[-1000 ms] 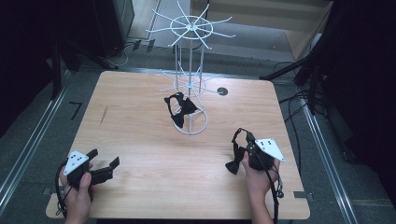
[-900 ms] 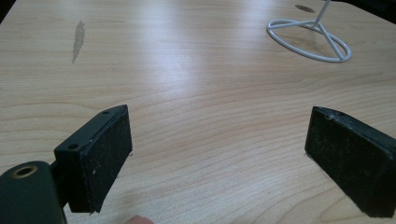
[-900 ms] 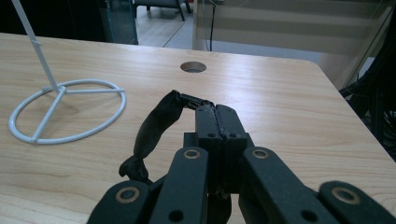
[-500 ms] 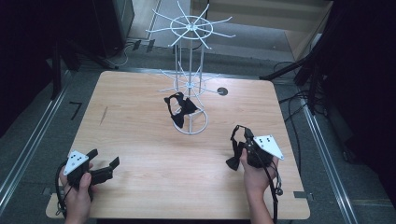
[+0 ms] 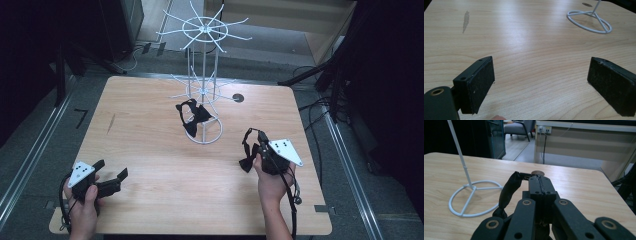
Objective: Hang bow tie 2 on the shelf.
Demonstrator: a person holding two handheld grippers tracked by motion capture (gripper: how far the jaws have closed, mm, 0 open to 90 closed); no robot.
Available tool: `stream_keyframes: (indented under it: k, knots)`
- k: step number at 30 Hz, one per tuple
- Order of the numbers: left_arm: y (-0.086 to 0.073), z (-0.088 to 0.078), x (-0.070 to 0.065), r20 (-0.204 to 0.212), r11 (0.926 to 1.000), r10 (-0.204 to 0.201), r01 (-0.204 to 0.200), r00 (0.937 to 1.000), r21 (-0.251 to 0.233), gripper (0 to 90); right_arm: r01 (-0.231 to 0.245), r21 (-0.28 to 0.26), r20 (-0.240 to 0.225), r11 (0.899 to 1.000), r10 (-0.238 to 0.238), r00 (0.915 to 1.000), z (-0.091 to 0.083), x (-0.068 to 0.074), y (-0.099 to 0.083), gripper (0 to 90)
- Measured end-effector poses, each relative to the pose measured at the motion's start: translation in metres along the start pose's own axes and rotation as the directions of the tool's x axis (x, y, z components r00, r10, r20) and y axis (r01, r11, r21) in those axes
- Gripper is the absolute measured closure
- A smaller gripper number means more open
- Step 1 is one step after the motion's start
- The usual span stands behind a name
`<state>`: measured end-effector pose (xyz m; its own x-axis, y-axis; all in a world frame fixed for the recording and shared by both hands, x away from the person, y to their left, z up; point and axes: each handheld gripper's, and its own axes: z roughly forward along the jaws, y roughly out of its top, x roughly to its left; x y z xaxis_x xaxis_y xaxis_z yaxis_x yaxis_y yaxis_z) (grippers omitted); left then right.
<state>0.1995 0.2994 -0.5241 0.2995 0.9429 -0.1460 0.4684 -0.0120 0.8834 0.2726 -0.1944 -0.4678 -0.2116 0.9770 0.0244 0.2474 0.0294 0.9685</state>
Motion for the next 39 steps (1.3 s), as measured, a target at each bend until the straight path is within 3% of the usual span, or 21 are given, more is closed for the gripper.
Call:
stream_keyframes:
  k: [24,39]
  knots:
    - [0.0,0.0,0.0,0.001,1.0,-0.002,0.002,1.0,-0.002,8.2,0.049,-0.058,-0.046,0.997,-0.051,0.9976,0.014,0.024,0.051,90.0]
    - [0.0,0.0,0.0,0.0,1.0,0.0,0.0,1.0,0.0,8.2,0.063,-0.082,-0.055,0.995,-0.068,0.9962,0.02,0.031,0.068,90.0]
